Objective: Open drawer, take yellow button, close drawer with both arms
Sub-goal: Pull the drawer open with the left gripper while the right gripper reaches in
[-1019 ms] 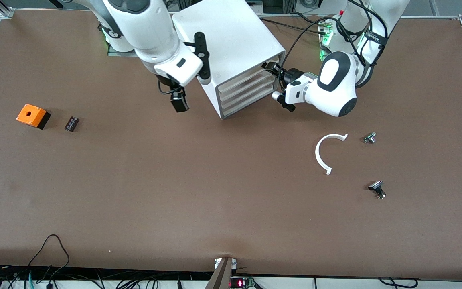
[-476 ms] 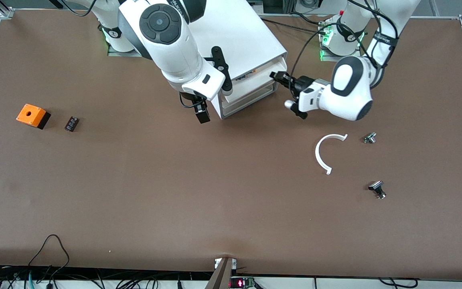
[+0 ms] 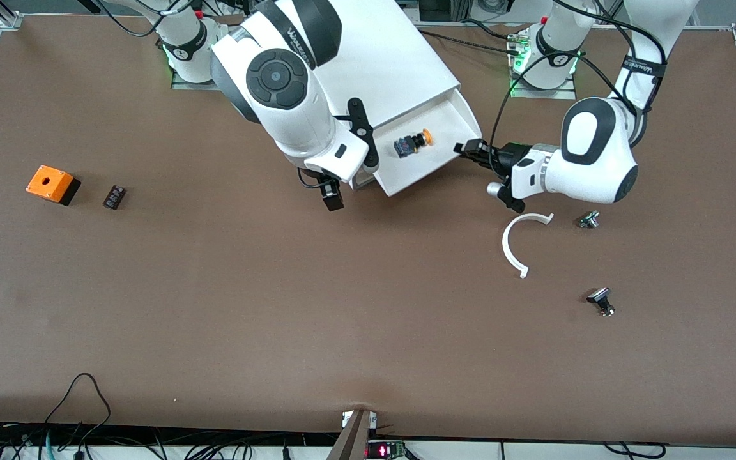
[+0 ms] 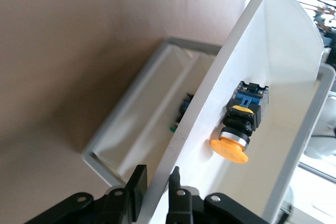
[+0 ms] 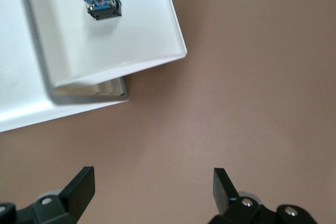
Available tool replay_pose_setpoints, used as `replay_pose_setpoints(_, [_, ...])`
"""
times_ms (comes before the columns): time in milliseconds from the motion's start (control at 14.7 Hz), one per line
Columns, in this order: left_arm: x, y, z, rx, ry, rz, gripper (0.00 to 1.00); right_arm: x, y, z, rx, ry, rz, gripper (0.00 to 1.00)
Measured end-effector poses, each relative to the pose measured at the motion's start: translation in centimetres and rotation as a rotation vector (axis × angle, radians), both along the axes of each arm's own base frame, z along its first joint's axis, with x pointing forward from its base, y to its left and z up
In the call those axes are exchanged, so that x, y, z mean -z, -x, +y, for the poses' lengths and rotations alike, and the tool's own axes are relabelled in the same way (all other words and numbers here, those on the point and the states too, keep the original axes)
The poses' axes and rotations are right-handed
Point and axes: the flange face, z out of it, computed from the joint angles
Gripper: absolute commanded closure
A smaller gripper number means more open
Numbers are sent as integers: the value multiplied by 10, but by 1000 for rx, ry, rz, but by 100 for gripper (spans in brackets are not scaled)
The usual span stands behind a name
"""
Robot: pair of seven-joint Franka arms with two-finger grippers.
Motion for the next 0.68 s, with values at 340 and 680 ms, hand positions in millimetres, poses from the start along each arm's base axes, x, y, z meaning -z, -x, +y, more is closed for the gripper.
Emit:
replay_pose_setpoints(340, [-11, -17, 11, -9, -30, -56, 74, -5, 37, 56, -78, -59, -55, 0])
replay_pose_setpoints(680, [-18, -31, 26, -51, -83, -94, 0, 1, 63, 86, -123, -68, -57, 0])
